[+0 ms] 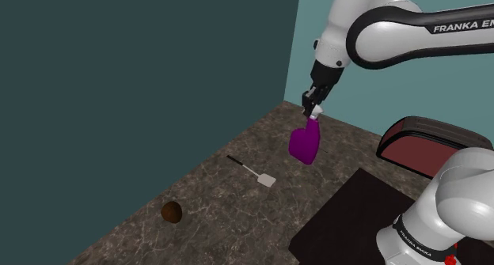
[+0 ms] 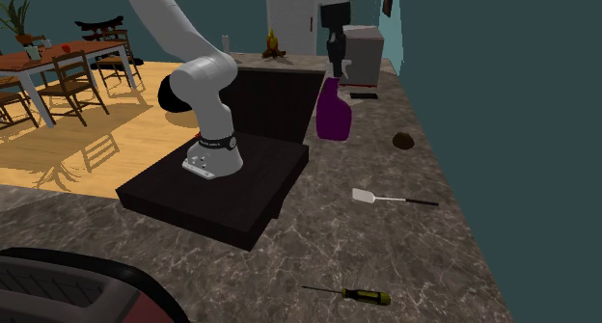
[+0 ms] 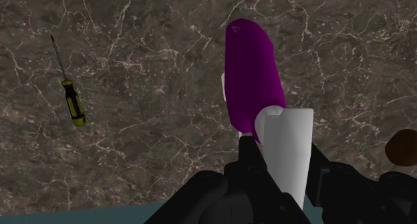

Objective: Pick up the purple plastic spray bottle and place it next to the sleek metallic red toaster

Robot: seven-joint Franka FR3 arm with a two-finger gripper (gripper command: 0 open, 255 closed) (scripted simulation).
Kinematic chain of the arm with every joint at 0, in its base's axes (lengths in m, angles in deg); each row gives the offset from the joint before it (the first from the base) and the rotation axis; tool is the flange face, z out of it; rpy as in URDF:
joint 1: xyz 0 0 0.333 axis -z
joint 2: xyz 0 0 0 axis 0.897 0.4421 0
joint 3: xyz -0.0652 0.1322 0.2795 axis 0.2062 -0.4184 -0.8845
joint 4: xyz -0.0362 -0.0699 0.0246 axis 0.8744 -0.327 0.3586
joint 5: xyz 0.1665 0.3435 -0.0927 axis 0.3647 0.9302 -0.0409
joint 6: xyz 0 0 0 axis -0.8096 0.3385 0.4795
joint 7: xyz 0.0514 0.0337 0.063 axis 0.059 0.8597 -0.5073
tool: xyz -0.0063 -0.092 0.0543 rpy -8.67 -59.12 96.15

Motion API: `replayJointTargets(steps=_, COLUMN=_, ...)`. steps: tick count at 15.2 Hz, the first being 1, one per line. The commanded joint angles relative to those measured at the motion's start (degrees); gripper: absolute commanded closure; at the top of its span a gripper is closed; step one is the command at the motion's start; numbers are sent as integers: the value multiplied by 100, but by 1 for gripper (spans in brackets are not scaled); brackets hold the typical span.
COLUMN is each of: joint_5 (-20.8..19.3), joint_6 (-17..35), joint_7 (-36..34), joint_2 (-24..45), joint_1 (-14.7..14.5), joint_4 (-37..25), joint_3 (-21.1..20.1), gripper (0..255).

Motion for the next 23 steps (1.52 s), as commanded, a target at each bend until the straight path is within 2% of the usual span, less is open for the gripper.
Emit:
replayJointTargets(steps=1, joint_5=-6, joint_6=-155, joint_7=4, joint_2=1, joint_1=4, joint_4=-155, joint_3=8, gripper=255)
replayJointTargets(steps=15, joint_5=-45, joint_6=-1184, joint_7=27, joint_2=98, joint_1=34, joint_4=-1280, joint_3=55, gripper=255)
replayJointTargets(steps=23, joint_5=-320, joint_6=-1730, joint_7=755, joint_2=-1397, joint_1=184, joint_4=-336, joint_3=737, gripper=255)
